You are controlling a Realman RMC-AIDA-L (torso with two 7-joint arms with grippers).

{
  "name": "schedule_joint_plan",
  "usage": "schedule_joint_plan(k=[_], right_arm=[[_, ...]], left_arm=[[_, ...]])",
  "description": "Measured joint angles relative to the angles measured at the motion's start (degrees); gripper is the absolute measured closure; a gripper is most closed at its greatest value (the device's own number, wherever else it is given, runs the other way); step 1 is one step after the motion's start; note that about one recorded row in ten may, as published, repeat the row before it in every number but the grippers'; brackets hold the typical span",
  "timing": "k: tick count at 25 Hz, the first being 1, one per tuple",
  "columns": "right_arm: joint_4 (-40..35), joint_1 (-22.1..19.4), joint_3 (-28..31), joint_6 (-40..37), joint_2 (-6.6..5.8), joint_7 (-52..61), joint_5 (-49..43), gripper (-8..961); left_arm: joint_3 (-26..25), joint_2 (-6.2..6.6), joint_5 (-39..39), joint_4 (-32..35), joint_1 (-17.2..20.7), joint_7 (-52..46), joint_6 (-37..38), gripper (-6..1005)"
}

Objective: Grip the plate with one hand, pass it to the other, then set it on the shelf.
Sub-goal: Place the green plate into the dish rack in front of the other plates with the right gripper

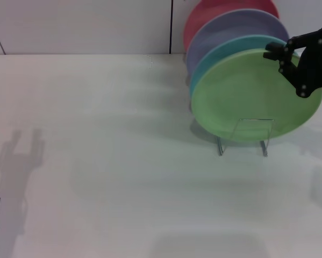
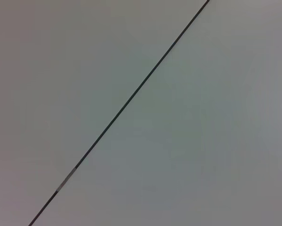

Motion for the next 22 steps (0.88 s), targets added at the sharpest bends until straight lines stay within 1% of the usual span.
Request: schedule_joint_plan(k=[5, 17, 22], right_arm=[[-0.1, 0.0, -0.5, -2.2, 0.17, 0.0, -0.3, 891], [-0.7, 0.0, -0.6, -4.0, 0.32, 0.1, -0.4, 866], [-0.7, -0.3, -0.6, -3.5, 0.35, 0.8, -0.3, 741]], left_arm=[[-0.2, 0.00, 0.0, 0.0, -0.2, 0.0, 0.0, 443], [-0.5, 0.00, 0.0, 0.0, -0.3, -0.4, 0.0, 443], [-0.6, 0.00, 0.0, 0.0, -0.4, -0.4, 0.0, 443]])
